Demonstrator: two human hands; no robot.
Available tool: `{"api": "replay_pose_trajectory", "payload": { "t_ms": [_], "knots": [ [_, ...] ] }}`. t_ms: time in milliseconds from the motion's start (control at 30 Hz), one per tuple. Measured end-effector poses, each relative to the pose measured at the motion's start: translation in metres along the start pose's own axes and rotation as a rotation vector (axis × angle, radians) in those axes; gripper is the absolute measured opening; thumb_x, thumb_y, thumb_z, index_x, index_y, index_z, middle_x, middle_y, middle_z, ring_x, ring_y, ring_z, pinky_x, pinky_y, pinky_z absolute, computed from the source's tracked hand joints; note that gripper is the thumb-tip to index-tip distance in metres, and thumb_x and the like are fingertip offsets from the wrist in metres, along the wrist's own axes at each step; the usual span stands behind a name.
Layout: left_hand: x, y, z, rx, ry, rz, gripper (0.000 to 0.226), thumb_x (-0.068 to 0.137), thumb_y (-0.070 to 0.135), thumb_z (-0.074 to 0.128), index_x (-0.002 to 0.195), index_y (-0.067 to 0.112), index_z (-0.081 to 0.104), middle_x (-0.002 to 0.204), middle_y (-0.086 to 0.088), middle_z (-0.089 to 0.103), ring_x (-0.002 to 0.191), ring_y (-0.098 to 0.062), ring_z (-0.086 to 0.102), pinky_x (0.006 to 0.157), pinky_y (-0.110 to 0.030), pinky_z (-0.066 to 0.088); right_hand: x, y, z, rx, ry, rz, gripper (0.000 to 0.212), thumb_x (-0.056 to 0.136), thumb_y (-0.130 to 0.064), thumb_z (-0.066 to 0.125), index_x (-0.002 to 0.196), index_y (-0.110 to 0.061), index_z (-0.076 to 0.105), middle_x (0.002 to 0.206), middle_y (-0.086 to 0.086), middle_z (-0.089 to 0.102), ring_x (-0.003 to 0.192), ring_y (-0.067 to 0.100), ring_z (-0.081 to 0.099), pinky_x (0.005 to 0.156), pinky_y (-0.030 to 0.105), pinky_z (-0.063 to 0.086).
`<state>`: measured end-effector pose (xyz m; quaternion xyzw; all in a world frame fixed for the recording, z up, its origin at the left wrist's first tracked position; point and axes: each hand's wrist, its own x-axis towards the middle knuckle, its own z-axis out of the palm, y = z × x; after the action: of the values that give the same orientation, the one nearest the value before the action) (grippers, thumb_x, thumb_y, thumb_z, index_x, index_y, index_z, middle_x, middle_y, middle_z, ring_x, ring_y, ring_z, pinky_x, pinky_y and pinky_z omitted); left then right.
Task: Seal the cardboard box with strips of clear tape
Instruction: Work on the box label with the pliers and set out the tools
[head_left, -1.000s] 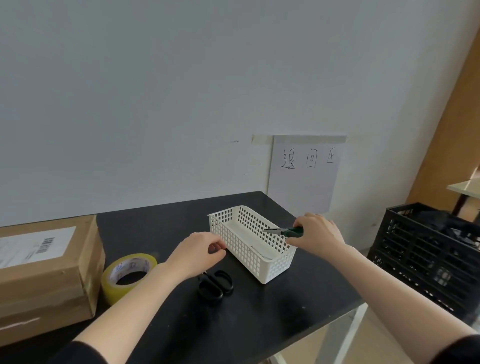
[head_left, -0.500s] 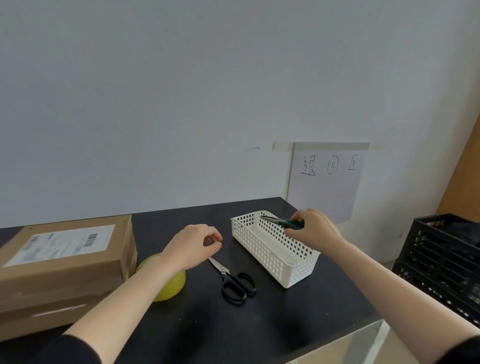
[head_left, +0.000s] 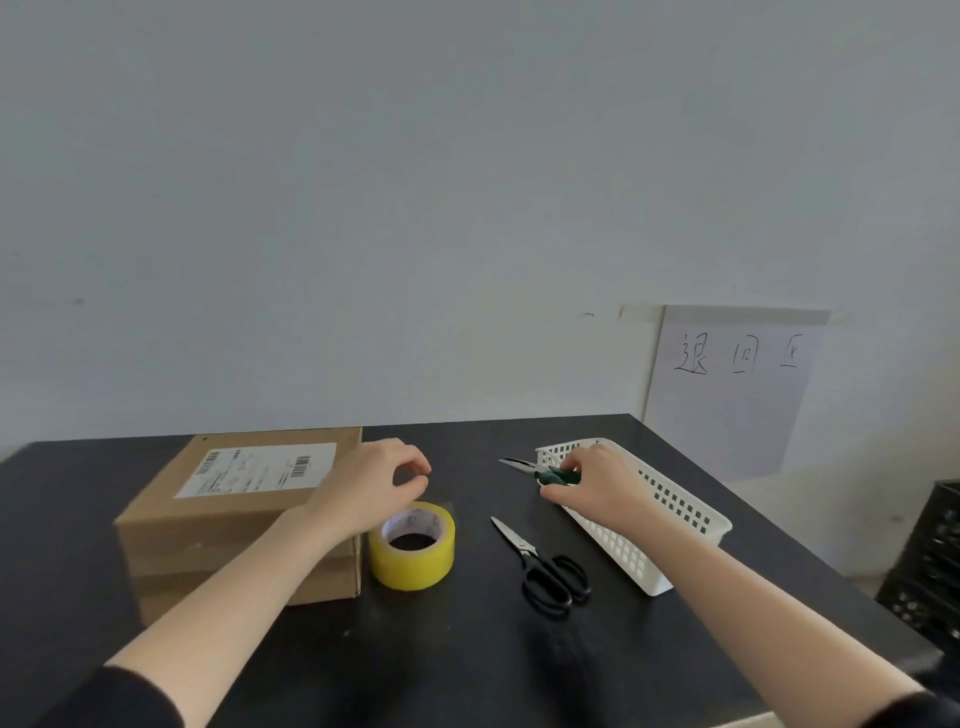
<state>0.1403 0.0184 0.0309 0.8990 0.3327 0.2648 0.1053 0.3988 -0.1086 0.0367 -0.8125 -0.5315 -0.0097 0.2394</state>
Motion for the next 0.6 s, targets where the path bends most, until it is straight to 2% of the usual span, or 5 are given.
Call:
{"api": "replay_pose_trajectory", "payload": {
  "t_ms": [100, 267, 367, 433, 600],
  "knots": [
    [-0.009, -0.013, -0.008, 0.024, 0.013, -0.012, 0.018, 0.09, 0.033, 0.06, 0.106, 0.03, 0.067, 0.106, 0.016, 0.061, 0.094, -0.004, 0.056, 0.08, -0.026, 0.052, -0.008, -0.016, 0.016, -0.058, -0.022, 0.018, 0.029, 0.072, -0.045, 0.064, 0.08, -0.017, 0.065, 0.083, -0.003, 0.059, 0.077, 0.017, 0.058, 0.065, 0.034, 0.049],
    [-0.026, -0.025, -0.012, 0.066, 0.025, -0.006, 0.018, 0.09, 0.034, 0.061, 0.106, 0.031, 0.066, 0.112, 0.016, 0.058, 0.1, -0.004, 0.055, 0.082, -0.019, 0.047, -0.023, -0.034, 0.046, -0.157, -0.057, 0.057, 0.032, 0.073, -0.047, 0.058, 0.079, -0.016, 0.061, 0.084, -0.001, 0.058, 0.078, 0.021, 0.061, 0.051, 0.026, 0.036],
    [-0.034, -0.03, -0.012, 0.106, 0.046, 0.003, 0.018, 0.089, 0.036, 0.061, 0.105, 0.03, 0.068, 0.118, 0.015, 0.057, 0.104, -0.004, 0.051, 0.082, -0.016, 0.04, -0.029, -0.041, 0.062, -0.203, -0.075, 0.093, 0.037, 0.078, -0.049, 0.057, 0.094, -0.017, 0.063, 0.1, 0.001, 0.058, 0.09, 0.022, 0.059, 0.062, 0.029, 0.045],
    [-0.037, -0.032, -0.012, 0.135, 0.077, 0.015, 0.017, 0.089, 0.035, 0.062, 0.104, 0.03, 0.068, 0.122, 0.014, 0.057, 0.109, -0.004, 0.048, 0.086, -0.018, 0.036, -0.033, -0.045, 0.07, -0.22, -0.086, 0.12, 0.041, 0.081, -0.049, 0.058, 0.104, -0.016, 0.062, 0.11, 0.002, 0.052, 0.1, 0.022, 0.055, 0.07, 0.032, 0.045],
    [-0.042, -0.034, -0.011, 0.147, 0.098, 0.015, 0.018, 0.09, 0.032, 0.062, 0.106, 0.028, 0.069, 0.126, 0.011, 0.056, 0.116, -0.007, 0.048, 0.088, -0.019, 0.034, -0.04, -0.054, 0.083, -0.236, -0.095, 0.16, 0.045, 0.085, -0.049, 0.056, 0.115, -0.015, 0.058, 0.117, 0.002, 0.048, 0.109, 0.022, 0.05, 0.079, 0.034, 0.046]
  ]
}}
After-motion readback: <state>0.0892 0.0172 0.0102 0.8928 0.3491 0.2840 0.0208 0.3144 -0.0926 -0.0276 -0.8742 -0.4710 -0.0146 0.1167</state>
